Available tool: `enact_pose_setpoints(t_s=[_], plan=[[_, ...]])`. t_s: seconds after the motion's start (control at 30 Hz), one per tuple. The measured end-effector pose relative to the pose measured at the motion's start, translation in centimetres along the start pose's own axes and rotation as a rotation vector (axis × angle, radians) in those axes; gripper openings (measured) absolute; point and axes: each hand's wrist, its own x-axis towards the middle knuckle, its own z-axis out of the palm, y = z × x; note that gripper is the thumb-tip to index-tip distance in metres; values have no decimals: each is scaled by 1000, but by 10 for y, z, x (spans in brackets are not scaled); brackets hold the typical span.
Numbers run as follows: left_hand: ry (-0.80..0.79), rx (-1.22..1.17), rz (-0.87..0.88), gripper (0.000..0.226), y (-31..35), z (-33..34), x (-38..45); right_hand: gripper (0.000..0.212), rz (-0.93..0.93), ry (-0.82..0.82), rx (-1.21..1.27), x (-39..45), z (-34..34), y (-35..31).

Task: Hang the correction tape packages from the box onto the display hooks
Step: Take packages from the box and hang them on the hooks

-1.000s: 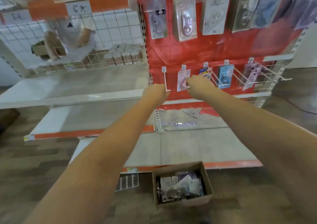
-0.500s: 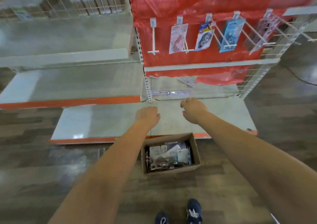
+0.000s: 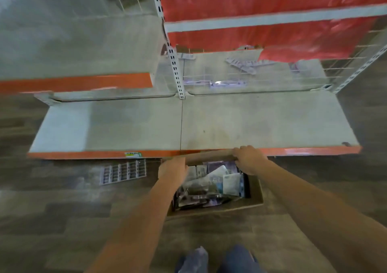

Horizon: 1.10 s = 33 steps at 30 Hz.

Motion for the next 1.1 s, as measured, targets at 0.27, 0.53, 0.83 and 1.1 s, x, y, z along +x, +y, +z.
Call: enact_pose_setpoints(t_s=[0.27, 0.53, 0.83, 1.1], plan=[[-119, 9, -45, 22, -17, 140, 116, 52, 6, -123, -52, 104, 154, 20], [-197, -17, -51, 31, -36, 242, 222, 54, -50, -139, -229, 179, 239, 34], [-174, 58, -114, 37, -46, 290, 253, 46, -111, -42, -236, 213, 276, 37], [-63, 421, 144, 52, -47, 311, 252, 44, -115, -25, -259, 212, 279, 35]])
